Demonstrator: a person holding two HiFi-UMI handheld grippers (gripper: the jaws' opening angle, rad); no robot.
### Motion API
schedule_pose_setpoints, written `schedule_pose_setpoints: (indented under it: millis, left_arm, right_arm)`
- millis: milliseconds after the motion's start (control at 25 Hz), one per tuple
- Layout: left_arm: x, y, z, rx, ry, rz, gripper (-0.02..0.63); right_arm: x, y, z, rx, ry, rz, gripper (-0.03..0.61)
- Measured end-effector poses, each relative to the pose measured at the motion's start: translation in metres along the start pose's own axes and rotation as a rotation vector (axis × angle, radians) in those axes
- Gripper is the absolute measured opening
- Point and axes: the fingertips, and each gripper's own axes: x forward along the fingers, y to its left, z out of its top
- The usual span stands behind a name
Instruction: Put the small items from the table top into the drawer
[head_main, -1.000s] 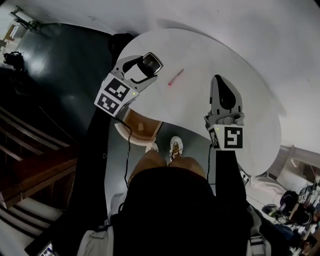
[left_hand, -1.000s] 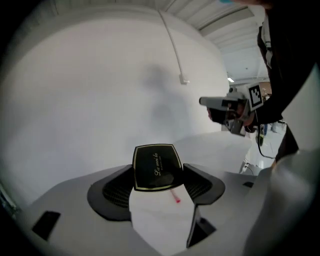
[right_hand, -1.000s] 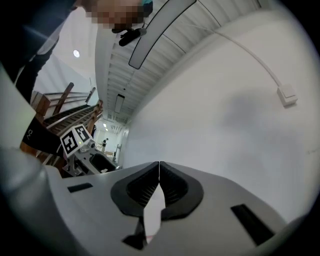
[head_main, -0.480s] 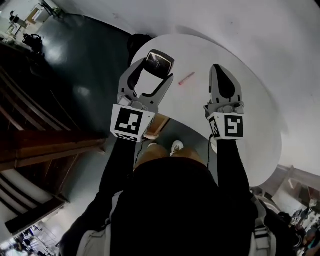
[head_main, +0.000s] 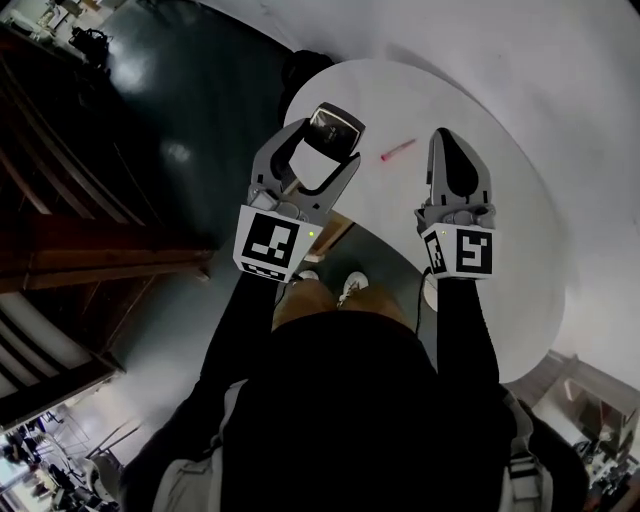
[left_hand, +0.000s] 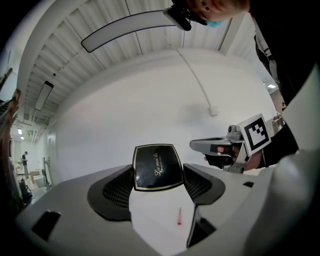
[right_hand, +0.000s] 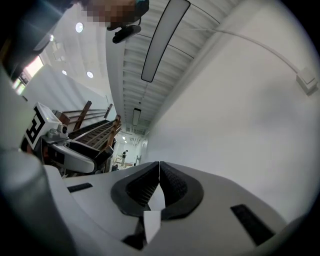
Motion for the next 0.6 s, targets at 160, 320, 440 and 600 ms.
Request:
schedule_pose_setpoints:
  millis: [160,320,440,600]
  left_arm:
    - [-0.022,0.011,-0.025,-0.015,0.059,0.030,0.330]
    - [-0.042,0.025,-0.044,-0.029,0.107,0.066,0.330]
    - [-0.053,0.031,-0.060,-0.034,0.148,0.067,0.330]
    - [-0.065,0.022,-0.116,-0.074,0.276,0.024,0.330]
  right_arm:
    - [0.010,0.025,-0.015,0.022,0.029,0.054,0.028]
    - [0.020,0.051,-0.027,0.044,0.049,0.104,0.028]
    - [0.026,0.067,-0.034,0.051,0.067,0.124,0.028]
    - [0.028,0.081,-0.047,0.047,0.100,0.143,0.027]
